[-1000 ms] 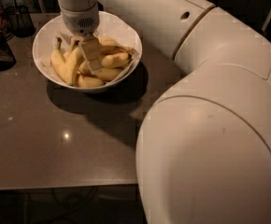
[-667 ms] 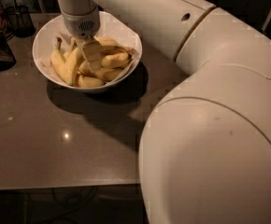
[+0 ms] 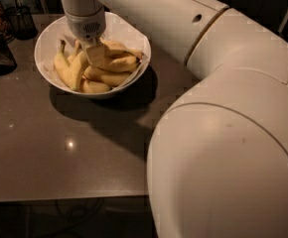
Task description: Pick banana from white bowl
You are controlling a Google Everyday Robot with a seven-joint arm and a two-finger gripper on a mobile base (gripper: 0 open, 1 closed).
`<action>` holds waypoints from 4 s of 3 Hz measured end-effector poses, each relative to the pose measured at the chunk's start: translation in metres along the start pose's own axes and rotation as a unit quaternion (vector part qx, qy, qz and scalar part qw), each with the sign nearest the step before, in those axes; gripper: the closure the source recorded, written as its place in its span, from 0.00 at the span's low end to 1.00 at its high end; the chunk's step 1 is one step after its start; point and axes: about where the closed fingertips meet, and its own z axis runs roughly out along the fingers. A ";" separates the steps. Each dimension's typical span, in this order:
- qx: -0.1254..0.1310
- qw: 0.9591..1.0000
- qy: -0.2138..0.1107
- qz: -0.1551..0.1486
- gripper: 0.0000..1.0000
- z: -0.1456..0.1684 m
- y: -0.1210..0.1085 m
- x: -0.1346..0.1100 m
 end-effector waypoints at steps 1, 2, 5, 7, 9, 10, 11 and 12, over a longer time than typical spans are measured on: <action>0.009 1.000 -0.007 0.004 1.00 -0.002 -0.001 0.000; 0.027 0.999 -0.026 0.018 1.00 -0.019 0.009 0.005; 0.036 0.993 -0.095 0.068 1.00 -0.084 0.051 0.012; 0.074 0.992 -0.084 0.064 1.00 -0.120 0.065 0.002; 0.078 0.990 -0.092 0.068 1.00 -0.148 0.088 -0.010; 0.061 0.989 -0.111 0.082 1.00 -0.147 0.101 -0.017; 0.035 0.986 -0.130 0.103 1.00 -0.140 0.117 -0.024; 0.011 0.981 -0.146 0.124 1.00 -0.133 0.132 -0.031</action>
Offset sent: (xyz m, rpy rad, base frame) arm -0.0286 -0.0311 0.0393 0.1333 -0.0279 -0.0494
